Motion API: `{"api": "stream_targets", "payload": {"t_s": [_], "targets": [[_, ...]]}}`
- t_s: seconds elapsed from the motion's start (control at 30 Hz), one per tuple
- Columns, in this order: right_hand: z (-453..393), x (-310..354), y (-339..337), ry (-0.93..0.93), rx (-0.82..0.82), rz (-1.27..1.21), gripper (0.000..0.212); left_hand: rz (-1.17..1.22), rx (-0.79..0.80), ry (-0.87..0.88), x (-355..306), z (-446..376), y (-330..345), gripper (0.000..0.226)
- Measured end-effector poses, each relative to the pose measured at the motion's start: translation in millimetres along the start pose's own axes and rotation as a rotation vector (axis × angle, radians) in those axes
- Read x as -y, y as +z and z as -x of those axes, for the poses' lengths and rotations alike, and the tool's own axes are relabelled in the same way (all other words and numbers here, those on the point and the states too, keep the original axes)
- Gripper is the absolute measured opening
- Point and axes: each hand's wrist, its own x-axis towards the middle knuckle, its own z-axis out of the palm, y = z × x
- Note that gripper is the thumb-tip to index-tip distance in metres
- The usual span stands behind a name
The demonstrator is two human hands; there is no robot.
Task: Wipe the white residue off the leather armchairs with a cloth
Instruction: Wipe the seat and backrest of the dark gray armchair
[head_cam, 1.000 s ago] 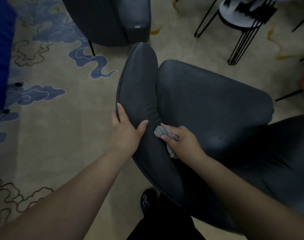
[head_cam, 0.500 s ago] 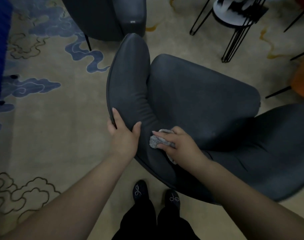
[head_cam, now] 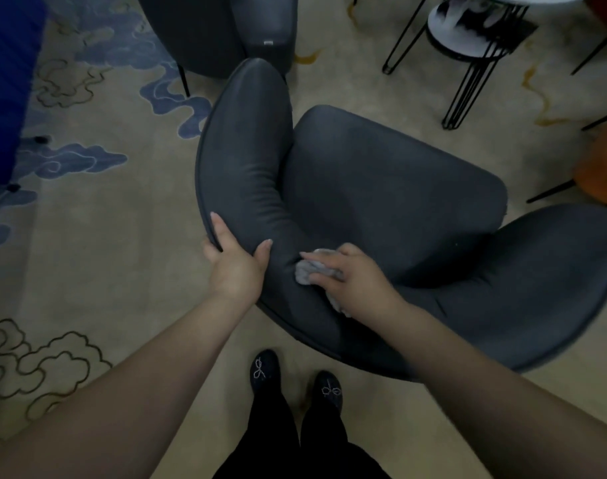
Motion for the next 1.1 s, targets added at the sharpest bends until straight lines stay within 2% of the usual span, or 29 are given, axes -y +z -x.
{"api": "stream_targets", "payload": {"t_s": [0.13, 0.33, 0.4, 0.6, 0.77, 0.9, 1.1], "targets": [[2, -13, -2, -0.025, 0.041, 0.056, 0.038, -0.012, 0.04, 0.014, 6, -2, -2, 0.097], [13, -36, -54, 0.18, 0.085, 0.198, 0.033, -0.207, 0.096, 0.073, 5, 12, -23, 0.086], [14, -31, -60, 0.213, 0.048, 0.188, 0.034, -0.274, 0.11, 0.109, 3, 22, -34, 0.083], [7, 20, -68, 0.105, -0.183, 0.06, 0.03, -0.489, 0.074, 0.385, 3, 49, -65, 0.076], [-3, 58, -73, 0.025, -0.239, 0.173, 0.034, -0.611, 0.055, 0.495, 3, 44, -96, 0.073], [-24, 84, -65, 0.019, -0.26, 0.18, 0.034, -0.728, 0.02, 0.572, 4, 22, -121, 0.072], [-58, 138, -36, -0.012, -0.329, 0.176, 0.035, -0.782, 0.01, 0.646, 8, -24, -165, 0.071]]}}
